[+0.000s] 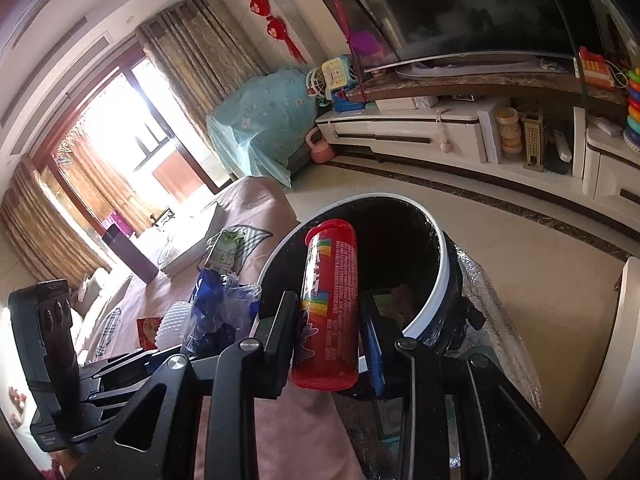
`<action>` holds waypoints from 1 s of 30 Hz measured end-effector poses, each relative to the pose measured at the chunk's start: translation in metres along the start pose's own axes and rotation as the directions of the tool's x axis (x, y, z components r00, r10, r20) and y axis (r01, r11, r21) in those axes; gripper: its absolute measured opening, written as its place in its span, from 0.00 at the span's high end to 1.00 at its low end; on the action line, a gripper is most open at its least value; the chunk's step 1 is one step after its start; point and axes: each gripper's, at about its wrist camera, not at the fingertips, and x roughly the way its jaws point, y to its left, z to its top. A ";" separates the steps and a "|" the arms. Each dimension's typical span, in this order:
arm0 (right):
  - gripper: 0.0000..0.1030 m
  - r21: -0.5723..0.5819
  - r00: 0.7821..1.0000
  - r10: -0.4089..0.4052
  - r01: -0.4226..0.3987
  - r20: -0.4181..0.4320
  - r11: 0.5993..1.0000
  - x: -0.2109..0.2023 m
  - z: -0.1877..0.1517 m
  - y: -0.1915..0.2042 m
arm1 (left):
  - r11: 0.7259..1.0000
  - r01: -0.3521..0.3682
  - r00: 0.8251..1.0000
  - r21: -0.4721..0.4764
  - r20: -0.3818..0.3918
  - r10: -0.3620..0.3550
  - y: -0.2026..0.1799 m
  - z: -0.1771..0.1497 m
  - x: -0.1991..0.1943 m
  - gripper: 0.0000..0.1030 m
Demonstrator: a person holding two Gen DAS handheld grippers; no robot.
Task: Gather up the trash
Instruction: 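Carry the blue bag and candy tube over the bin and open both tools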
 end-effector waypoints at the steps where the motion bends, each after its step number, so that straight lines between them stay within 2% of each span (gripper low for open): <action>1: 0.70 -0.001 1.000 -0.004 0.004 -0.002 1.000 0.002 0.001 -0.001 | 1.000 0.002 1.000 -0.001 -0.001 -0.002 0.000 0.002 0.002 0.74; 20: 0.72 -0.010 0.997 -0.054 0.054 -0.063 0.999 0.043 0.024 -0.014 | 1.000 0.009 0.999 0.000 -0.044 -0.009 -0.001 0.038 0.044 0.73; 22: 0.71 0.005 0.996 -0.058 0.058 -0.068 0.998 0.047 0.026 -0.019 | 1.000 0.002 0.999 0.006 -0.054 -0.002 -0.002 0.039 0.048 0.63; 24: 0.68 0.019 0.996 -0.063 0.064 -0.070 0.998 0.049 0.029 -0.023 | 1.000 -0.006 0.998 -0.002 -0.057 0.006 -0.001 0.039 0.049 0.42; 30: 0.52 0.045 0.998 -0.040 0.041 -0.039 0.998 0.038 0.029 -0.025 | 0.999 -0.002 1.000 -0.034 -0.009 0.002 0.008 0.026 0.024 0.34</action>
